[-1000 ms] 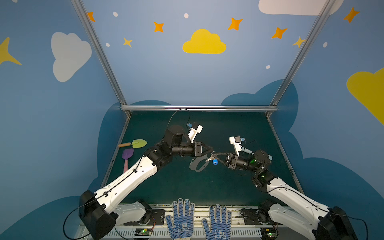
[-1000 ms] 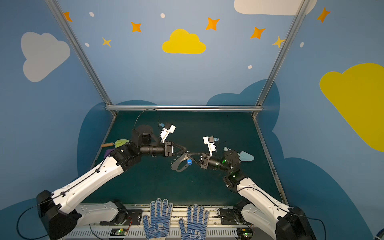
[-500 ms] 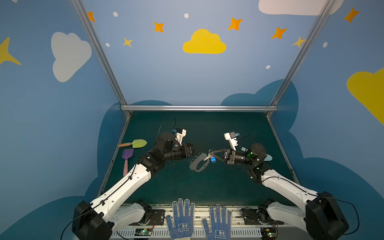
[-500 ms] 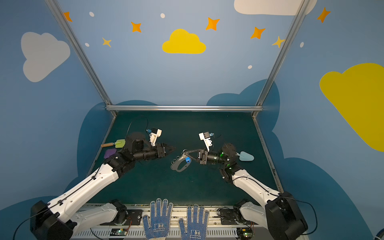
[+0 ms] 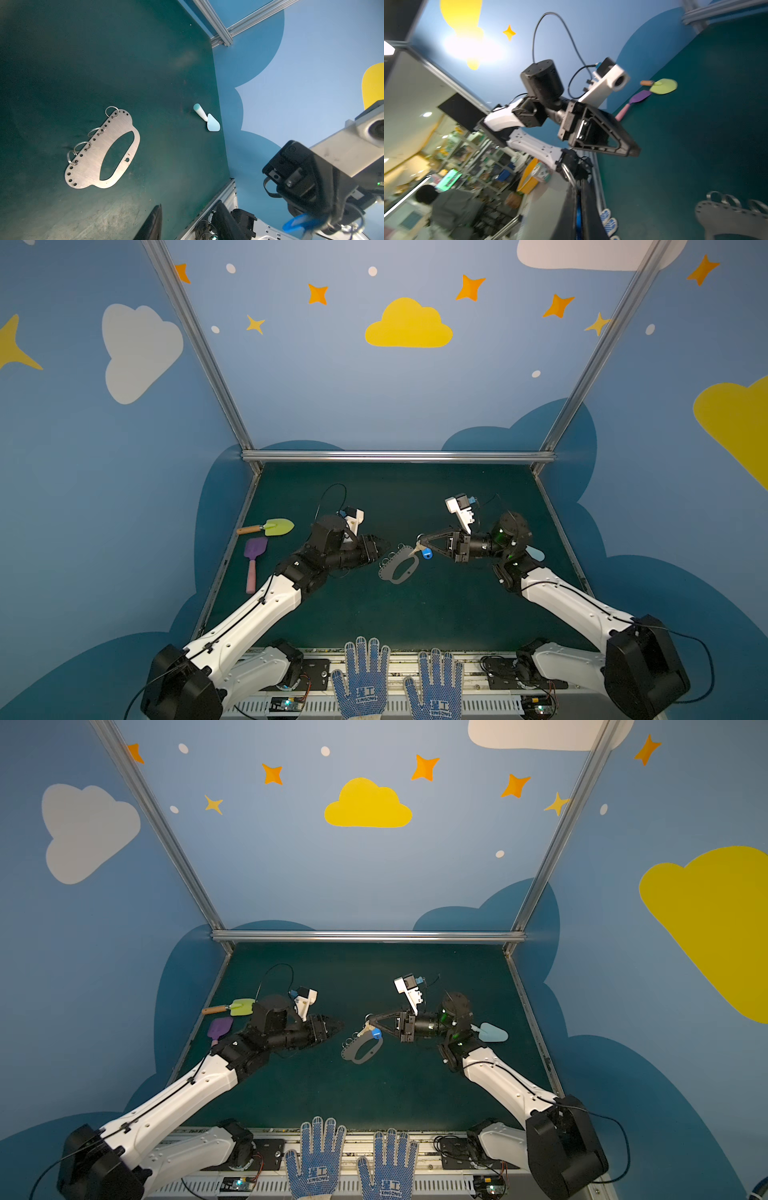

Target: Put the keys on the keyring

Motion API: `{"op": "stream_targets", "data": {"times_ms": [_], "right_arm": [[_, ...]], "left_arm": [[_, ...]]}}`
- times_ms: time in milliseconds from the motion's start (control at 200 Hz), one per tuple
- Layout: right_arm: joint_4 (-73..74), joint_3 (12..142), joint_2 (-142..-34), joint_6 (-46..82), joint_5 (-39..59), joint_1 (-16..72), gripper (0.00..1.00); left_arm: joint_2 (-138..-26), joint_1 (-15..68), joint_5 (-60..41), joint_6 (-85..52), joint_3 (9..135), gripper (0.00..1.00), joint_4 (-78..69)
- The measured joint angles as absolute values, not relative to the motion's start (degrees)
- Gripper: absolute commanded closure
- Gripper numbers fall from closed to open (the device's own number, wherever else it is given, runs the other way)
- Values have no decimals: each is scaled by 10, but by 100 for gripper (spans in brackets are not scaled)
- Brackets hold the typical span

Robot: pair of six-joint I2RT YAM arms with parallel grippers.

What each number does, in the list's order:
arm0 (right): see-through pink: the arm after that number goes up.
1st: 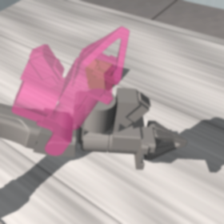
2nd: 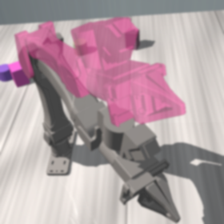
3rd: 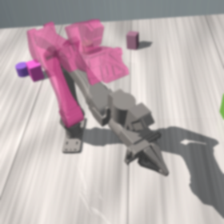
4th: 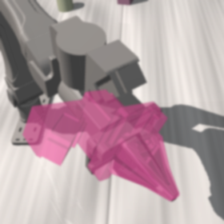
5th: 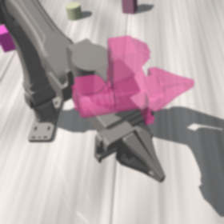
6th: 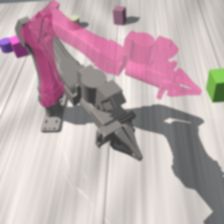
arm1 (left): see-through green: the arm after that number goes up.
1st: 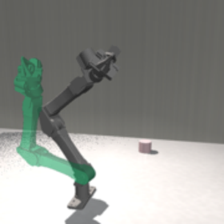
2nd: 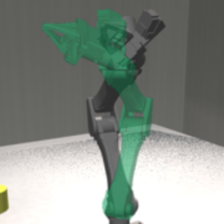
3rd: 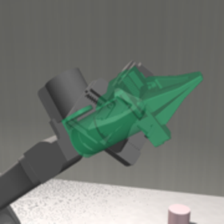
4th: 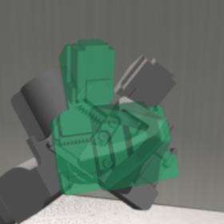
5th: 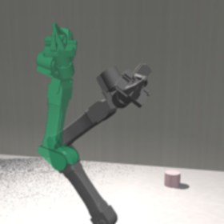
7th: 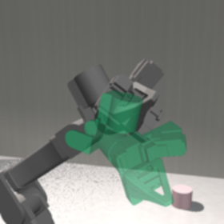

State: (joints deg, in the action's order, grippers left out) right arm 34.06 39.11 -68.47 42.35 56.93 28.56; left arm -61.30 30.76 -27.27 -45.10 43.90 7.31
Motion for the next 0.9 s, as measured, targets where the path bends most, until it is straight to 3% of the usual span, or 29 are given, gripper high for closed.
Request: {"op": "stream_targets", "data": {"times_ms": [160,456,721,896], "right_arm": [[180,426,-664,303,469,288,100],[46,424,-639,184,316,329,100],[6,408,-581,67,58,466,100],[28,360,-553,18,-50,512,100]], "left_arm": [[-622,308,-266,-470,415,55,55],[-676,308,-272,-491,405,52,33],[-689,309,-277,-494,406,52,27],[-689,313,-272,-499,406,52,28]]}}
